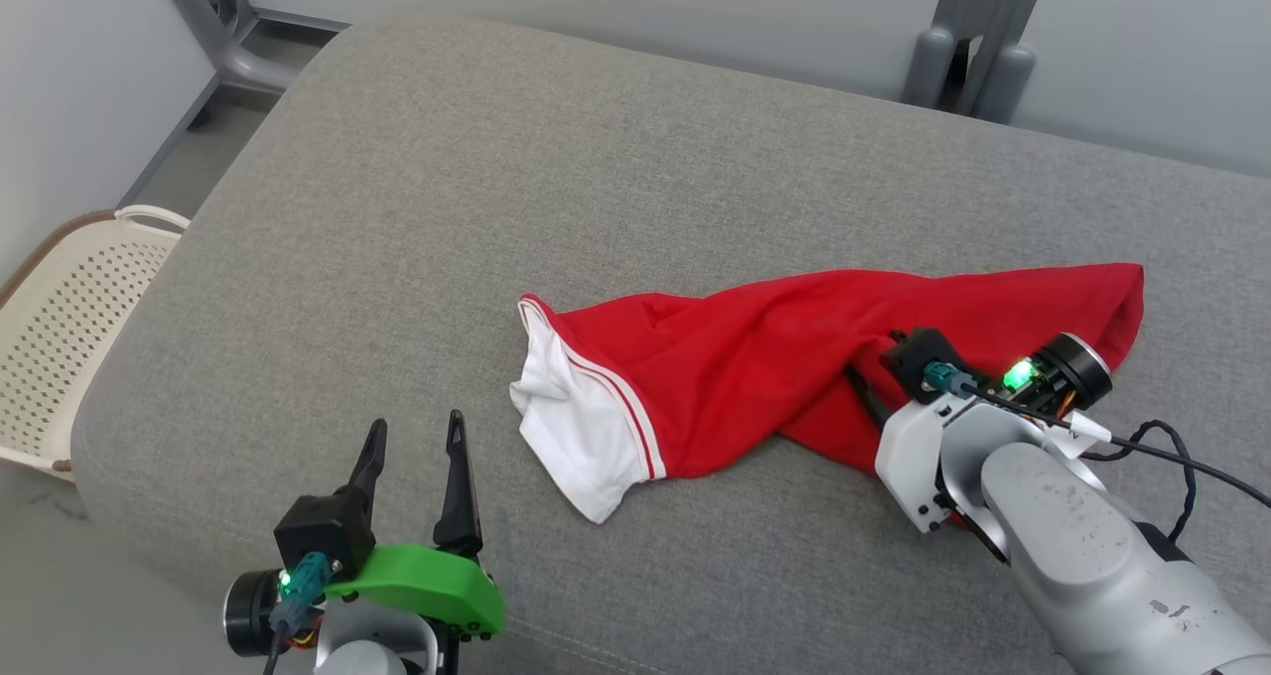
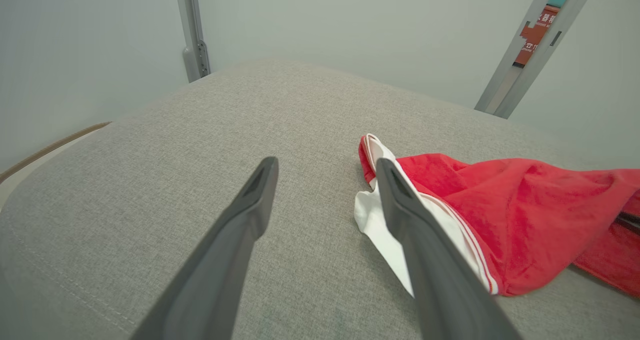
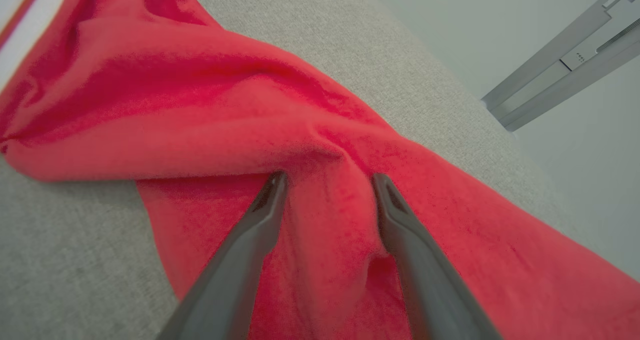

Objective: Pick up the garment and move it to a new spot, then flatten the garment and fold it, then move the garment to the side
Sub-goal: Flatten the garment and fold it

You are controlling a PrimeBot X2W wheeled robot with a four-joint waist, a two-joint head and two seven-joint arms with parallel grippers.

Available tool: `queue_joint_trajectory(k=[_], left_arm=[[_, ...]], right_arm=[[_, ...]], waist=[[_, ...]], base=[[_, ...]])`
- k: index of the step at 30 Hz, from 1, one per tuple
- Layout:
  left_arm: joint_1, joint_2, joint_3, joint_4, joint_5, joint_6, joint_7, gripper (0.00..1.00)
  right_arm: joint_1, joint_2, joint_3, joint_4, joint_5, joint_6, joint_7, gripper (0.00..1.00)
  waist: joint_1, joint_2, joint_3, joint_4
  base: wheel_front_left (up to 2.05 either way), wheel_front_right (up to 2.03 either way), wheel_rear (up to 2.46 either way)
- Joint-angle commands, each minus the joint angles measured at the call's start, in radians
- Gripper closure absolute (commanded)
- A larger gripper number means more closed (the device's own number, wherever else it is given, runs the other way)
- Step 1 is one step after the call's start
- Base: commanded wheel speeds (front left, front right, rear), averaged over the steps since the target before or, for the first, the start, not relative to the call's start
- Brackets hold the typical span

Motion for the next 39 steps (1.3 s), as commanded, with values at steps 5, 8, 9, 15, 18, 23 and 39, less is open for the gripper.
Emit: queue_joint_trajectory(k=[5,8,9,15,18,23,39], left_arm=[[-0.019,-0.003,0.0,0.004,0.014,-0.003,-0.008,0.0],[-0.023,-0.005,0.001,0.002,0.015,-0.005,-0.01,0.0],[-0.025,-0.006,0.001,0.002,0.016,-0.006,-0.01,0.0],[-0.043,-0.017,-0.003,0.01,0.02,-0.015,-0.013,0.0],[-0.051,-0.022,-0.003,0.018,0.022,-0.019,-0.014,0.0],[-0.063,-0.029,0.0,0.031,0.028,-0.027,-0.016,0.0],[-0.078,-0.014,0.013,0.033,0.06,-0.055,-0.017,0.0]], right_arm=[[-0.055,-0.009,-0.006,0.072,0.033,-0.002,-0.02,1.0],[-0.093,-0.018,-0.035,0.11,0.047,-0.002,-0.029,1.0],[-0.105,-0.023,-0.045,0.121,0.049,-0.002,-0.03,1.0],[-0.194,-0.07,-0.123,0.211,0.032,-0.002,-0.024,1.0],[-0.228,-0.087,-0.15,0.246,0.013,-0.002,-0.026,1.0],[-0.266,-0.072,-0.181,0.279,-0.003,-0.002,-0.066,0.0],[-0.173,-0.032,-0.217,0.127,0.11,-0.002,-0.196,0.0]], waist=[[0.0,0.0,0.016,0.007],[0.0,0.0,0.03,0.002],[0.0,0.0,0.034,0.0],[0.0,0.0,0.066,-0.008],[0.0,0.0,0.079,-0.013],[0.0,0.0,0.093,-0.036],[0.0,0.0,0.009,-0.202]], base=[[0.0,0.0,0.0],[0.0,0.0,0.0],[0.0,0.0,0.0],[0.0,0.0,0.0],[0.0,0.0,0.0],[0.0,0.0,0.0],[0.0,0.0,0.0]])
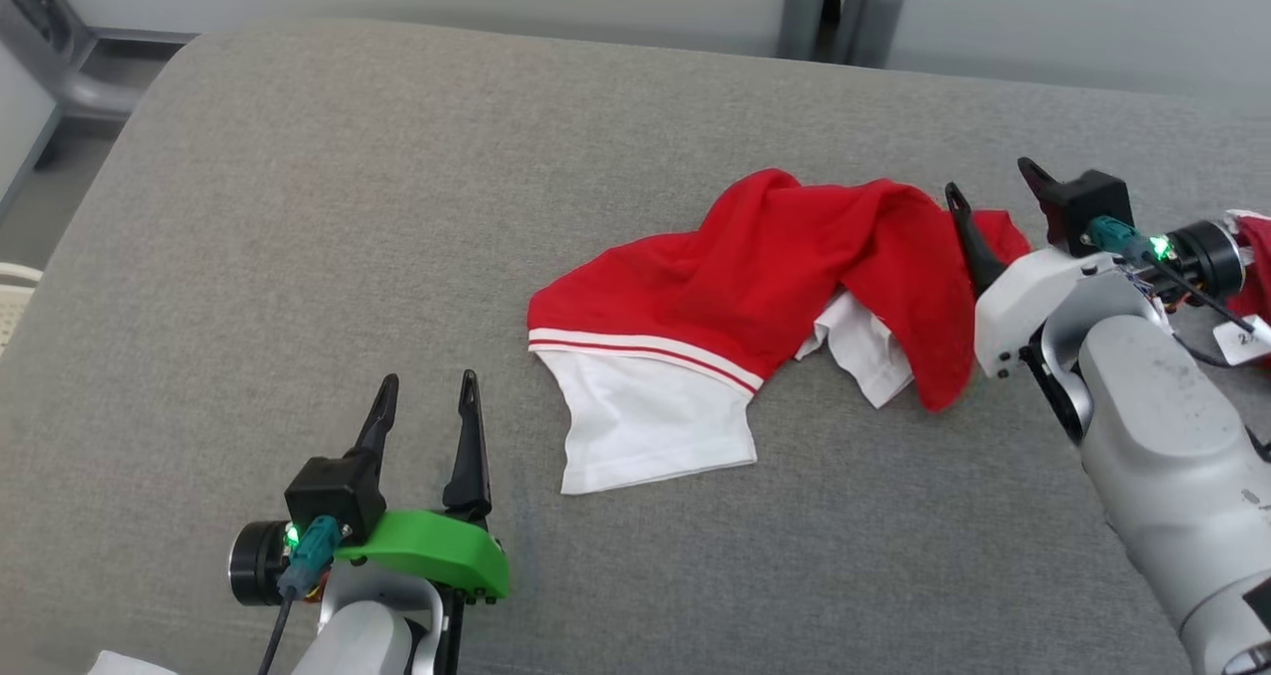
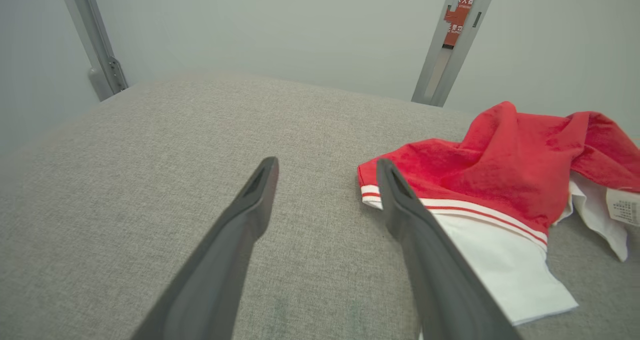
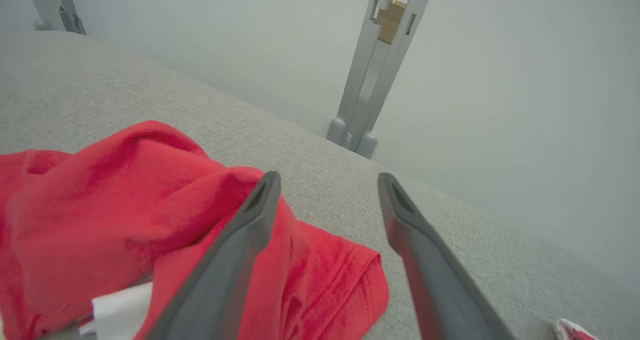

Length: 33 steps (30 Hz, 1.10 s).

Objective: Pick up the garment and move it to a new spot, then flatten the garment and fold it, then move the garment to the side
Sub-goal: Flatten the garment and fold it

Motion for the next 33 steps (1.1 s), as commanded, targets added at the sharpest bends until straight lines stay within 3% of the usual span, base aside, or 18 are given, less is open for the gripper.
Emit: queue_joint_trajectory(k=[1,5,12,18,33], left_arm=[[-0.017,0.005,0.005,0.003,0.007,-0.007,-0.005,0.0],[-0.015,0.0,0.016,0.006,0.007,-0.015,-0.004,0.0],[0.044,-0.011,0.04,0.009,0.006,-0.029,-0.004,0.0],[0.108,-0.012,0.051,0.002,0.013,-0.04,-0.004,0.0],[0.147,-0.013,0.07,-0.022,0.018,-0.036,-0.004,0.0]], right_arm=[[0.045,0.005,-0.022,-0.034,0.014,-0.002,-0.007,0.0],[0.172,0.018,-0.119,-0.191,0.019,-0.002,-0.008,0.0],[0.445,0.129,-0.288,-0.449,-0.055,-0.002,-0.008,0.0],[0.622,0.198,-0.374,-0.59,-0.095,-0.002,-0.008,0.0],[0.736,0.206,-0.322,-0.711,0.017,-0.002,0.012,0.0]], waist=[[-0.0001,0.0,-0.046,-0.056],[-0.0001,0.0,-0.074,-0.099],[-0.0001,0.0,-0.118,-0.146],[-0.0001,0.0,-0.149,-0.157],[-0.0001,0.0,-0.186,-0.155]], base=[[0.0,0.0,0.0],[0.0,0.0,0.0],[0.0,0.0,0.0],[0.0,0.0,0.0],[0.0,0.0,0.0]])
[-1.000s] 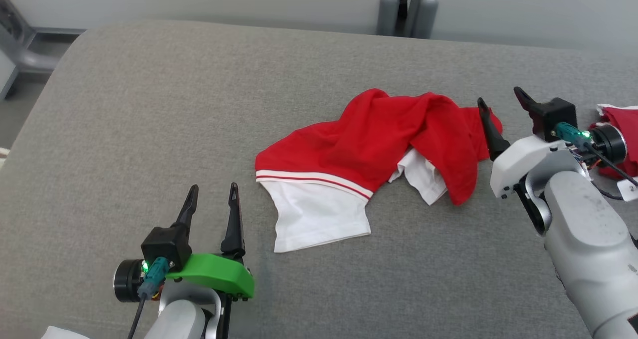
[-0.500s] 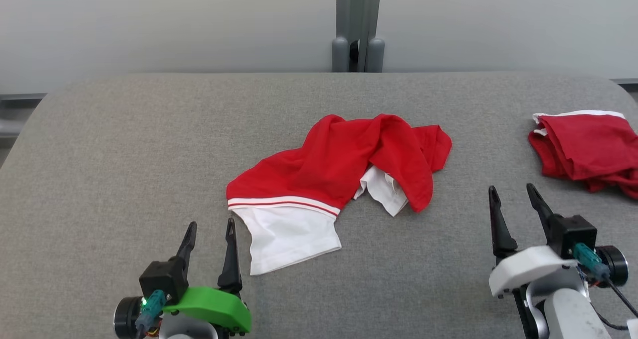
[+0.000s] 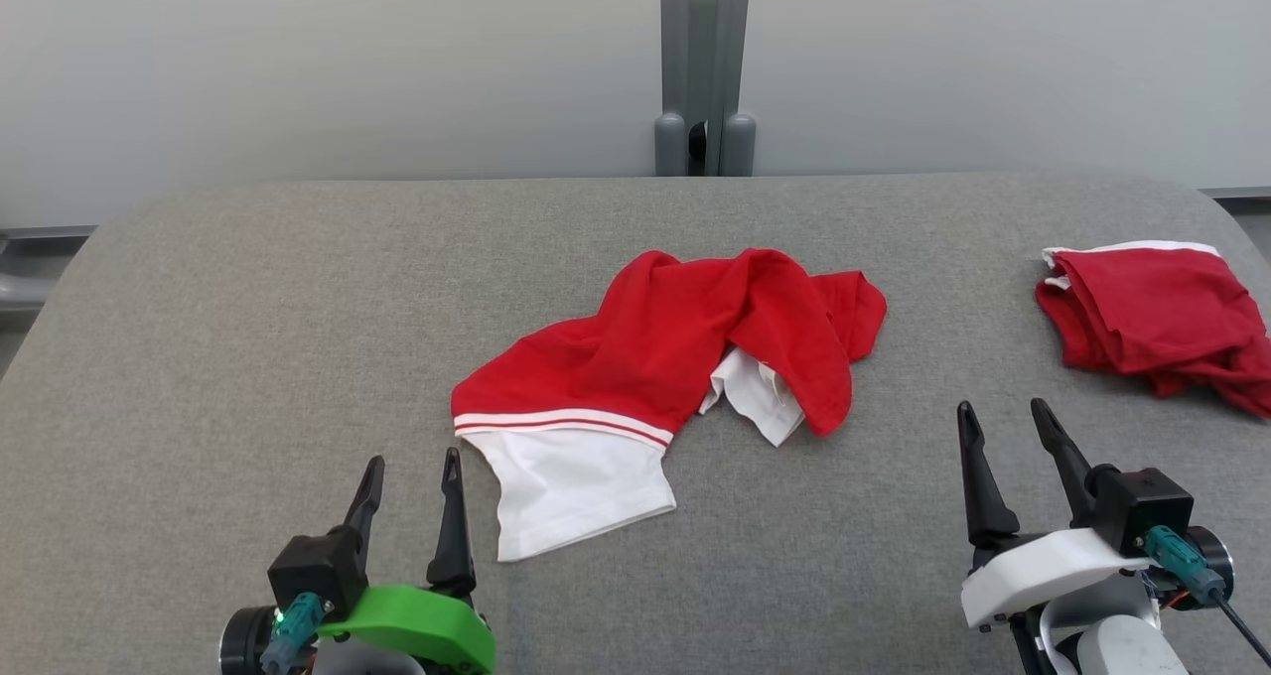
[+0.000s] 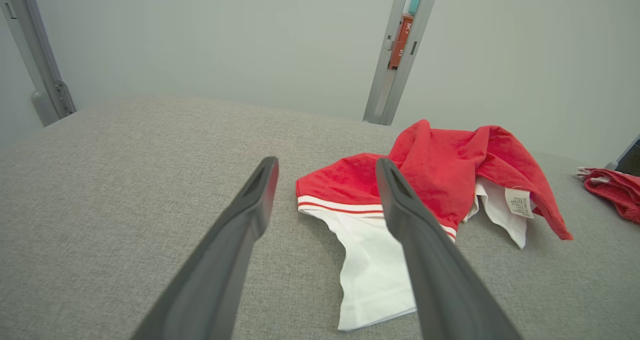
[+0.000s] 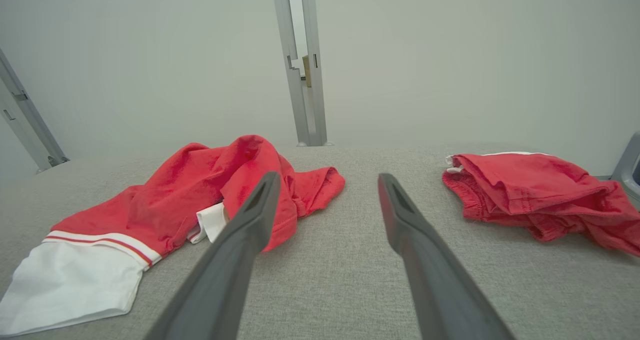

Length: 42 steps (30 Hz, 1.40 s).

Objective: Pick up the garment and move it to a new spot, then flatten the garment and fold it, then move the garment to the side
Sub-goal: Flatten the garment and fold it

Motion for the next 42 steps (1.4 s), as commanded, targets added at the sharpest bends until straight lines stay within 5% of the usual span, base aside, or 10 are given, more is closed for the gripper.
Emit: queue_joint_trajectory(k=[1,15,33,34,35,37,42], left_arm=[[0.009,0.0,0.001,-0.002,0.009,0.001,-0.003,0.0],[0.007,-0.003,-0.046,0.046,-0.005,-0.019,0.06,0.0],[-0.147,-0.059,-0.056,0.405,-0.078,-0.092,0.082,0.0],[-0.152,-0.062,-0.051,0.418,-0.086,-0.095,0.078,0.05],[-0.159,-0.064,-0.051,0.432,-0.09,-0.1,0.074,0.53],[-0.169,-0.069,-0.058,0.455,-0.096,-0.114,0.07,1.0],[-0.199,-0.081,-0.068,0.482,-0.104,-0.131,0.048,1.0]], right_arm=[[0.01,-0.002,0.002,-0.007,0.007,-0.002,0.003,0.0],[0.014,-0.002,0.017,-0.016,0.014,-0.002,0.015,0.0],[-0.039,-0.002,0.089,-0.016,0.014,-0.002,0.017,0.0],[-0.039,-0.002,0.089,-0.015,0.013,-0.002,0.017,0.0],[-0.04,-0.002,0.089,-0.014,0.012,-0.002,0.016,0.0],[-0.037,-0.002,0.088,-0.009,0.011,-0.002,0.015,0.0],[-0.049,-0.002,0.119,0.033,0.052,-0.002,0.032,0.0]], waist=[[0.0,0.0,-0.001,0.002],[0.0,0.0,0.019,-0.007],[0.0,0.0,0.131,-0.104],[0.0,0.0,0.132,-0.105],[0.0,0.0,0.133,-0.107],[0.0,0.0,0.133,-0.106],[0.0,0.0,0.133,-0.089]], base=[[0.0,0.0,0.0],[0.0,0.0,0.0],[0.0,0.0,0.0],[0.0,0.0,0.0],[0.0,0.0,0.0],[0.0,0.0,0.0],[0.0,0.0,0.0]])
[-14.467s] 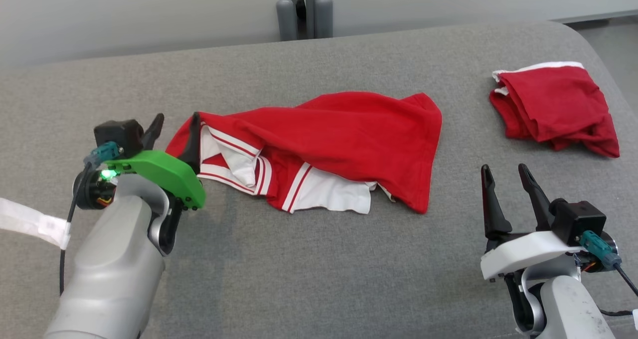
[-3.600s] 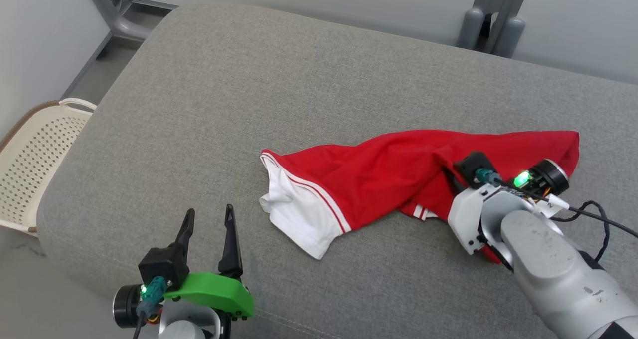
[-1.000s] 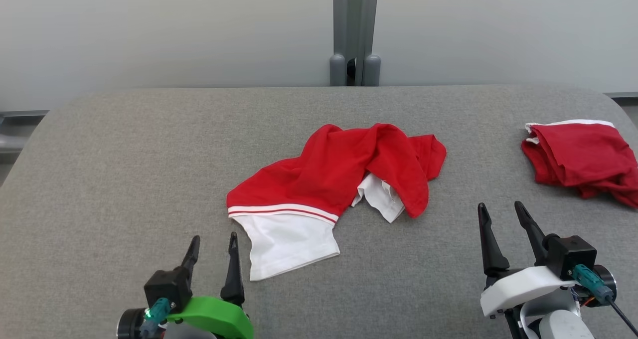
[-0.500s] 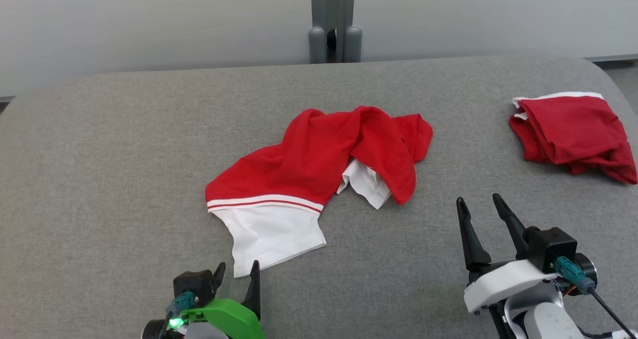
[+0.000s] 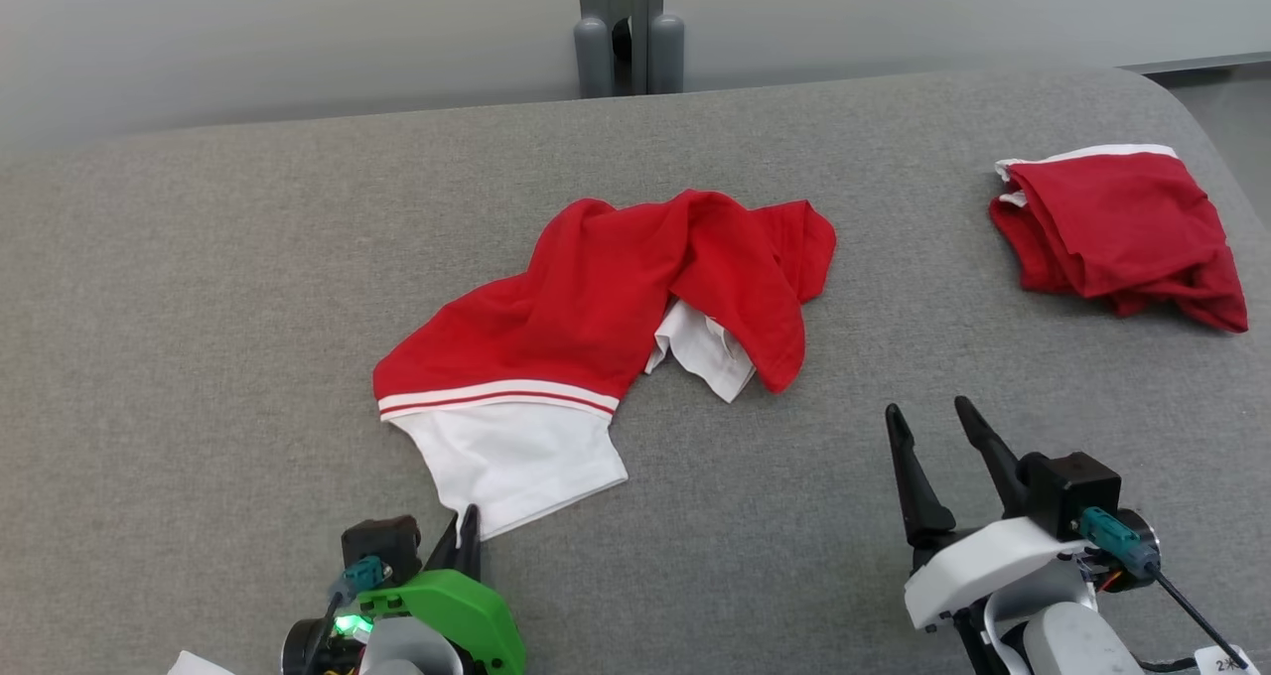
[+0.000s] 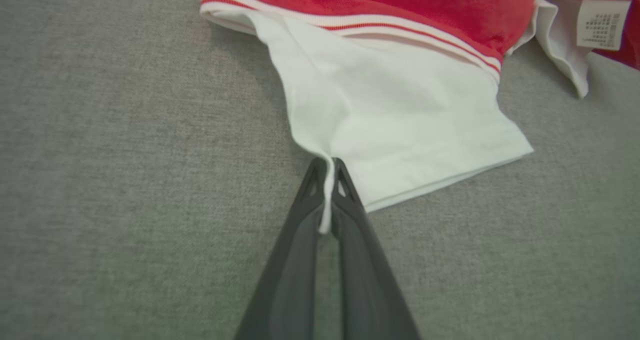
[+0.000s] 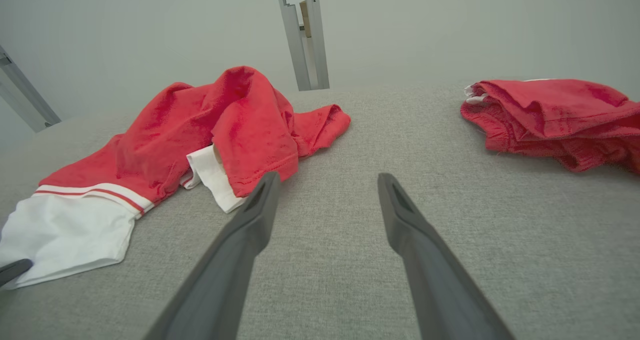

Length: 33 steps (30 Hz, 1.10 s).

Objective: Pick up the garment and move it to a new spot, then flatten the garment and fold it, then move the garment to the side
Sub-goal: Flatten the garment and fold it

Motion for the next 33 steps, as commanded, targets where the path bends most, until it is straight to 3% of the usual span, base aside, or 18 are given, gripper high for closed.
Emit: queue_joint_trajectory(k=[1,8,19,33], left_arm=[[-0.023,-0.002,-0.001,0.004,-0.011,-0.005,-0.008,1.0],[-0.043,-0.002,-0.011,-0.027,0.01,0.003,-0.032,1.0],[-0.037,0.018,-0.025,-0.108,0.03,0.025,-0.032,1.0],[-0.019,0.036,-0.032,-0.178,0.026,0.049,-0.017,1.0]], right_arm=[[-0.018,-0.002,0.011,0.018,0.029,-0.002,0.001,0.0],[-0.112,-0.003,0.102,0.16,0.143,-0.002,-0.018,0.0],[-0.251,-0.002,0.155,0.401,0.337,-0.002,-0.049,0.0],[-0.331,-0.003,0.152,0.462,0.372,-0.001,-0.049,0.0]], waist=[[0.0,0.0,0.003,0.011],[0.0,0.0,0.024,0.063],[0.0,0.0,0.06,0.141],[0.0,0.0,0.082,0.169]], base=[[0.0,0.0,0.0],[0.0,0.0,0.0],[0.0,0.0,0.0],[0.0,0.0,0.0]])
